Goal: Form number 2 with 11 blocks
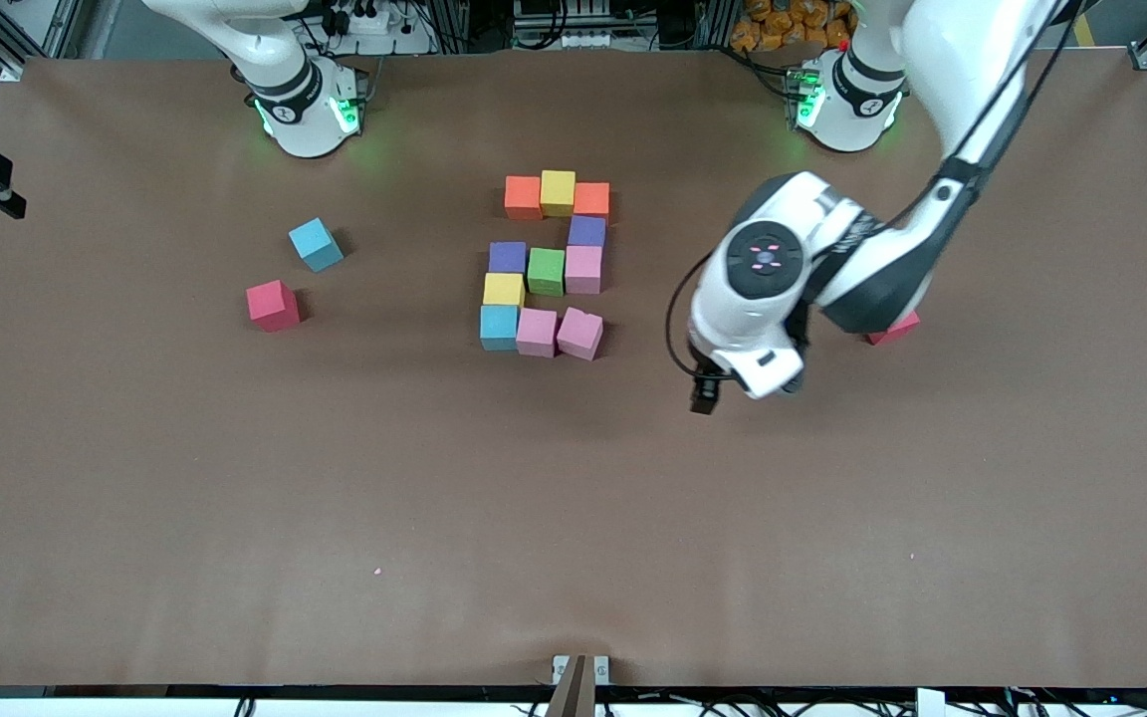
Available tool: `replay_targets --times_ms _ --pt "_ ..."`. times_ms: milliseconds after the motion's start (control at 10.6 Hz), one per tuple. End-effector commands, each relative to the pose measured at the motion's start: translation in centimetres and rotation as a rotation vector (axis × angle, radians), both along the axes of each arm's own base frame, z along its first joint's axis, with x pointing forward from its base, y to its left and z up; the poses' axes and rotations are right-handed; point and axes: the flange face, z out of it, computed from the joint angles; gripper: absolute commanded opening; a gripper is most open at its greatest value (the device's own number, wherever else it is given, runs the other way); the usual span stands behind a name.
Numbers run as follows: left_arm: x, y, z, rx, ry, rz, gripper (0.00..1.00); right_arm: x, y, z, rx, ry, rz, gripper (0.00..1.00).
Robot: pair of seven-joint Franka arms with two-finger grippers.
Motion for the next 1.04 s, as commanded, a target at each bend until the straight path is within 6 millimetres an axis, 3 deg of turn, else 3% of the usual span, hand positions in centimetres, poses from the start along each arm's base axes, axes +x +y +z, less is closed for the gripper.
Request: replay_targets --times_ms 0,283,566,755,943 --pt "0.7 4.4 2.6 0.030 0.012 -0.121 1.00 -0.5 -0.3 0.8 -0.005 -0.005 -0.007 1.00" --pt "1.2 10.7 5.1 0.060 0.092 -0.319 1.00 -0.7 -0.2 1.5 -0.006 -0.021 -0.008 1.00" --pt "0.6 13.4 7.7 0.052 0.114 -0.531 1.00 -0.7 -0.4 1.7 -0.009 -0.028 -0.010 1.00" --pt "-1.1 14.8 9.3 0.059 0.125 -0.622 1.00 -0.7 -0.3 1.7 -0.008 -0.027 -0.007 1.00" --pt "-2.4 18.5 13.1 0.028 0.098 -0.728 1.00 -0.6 -0.2 1.7 -0.006 -0.027 -0.005 1.00"
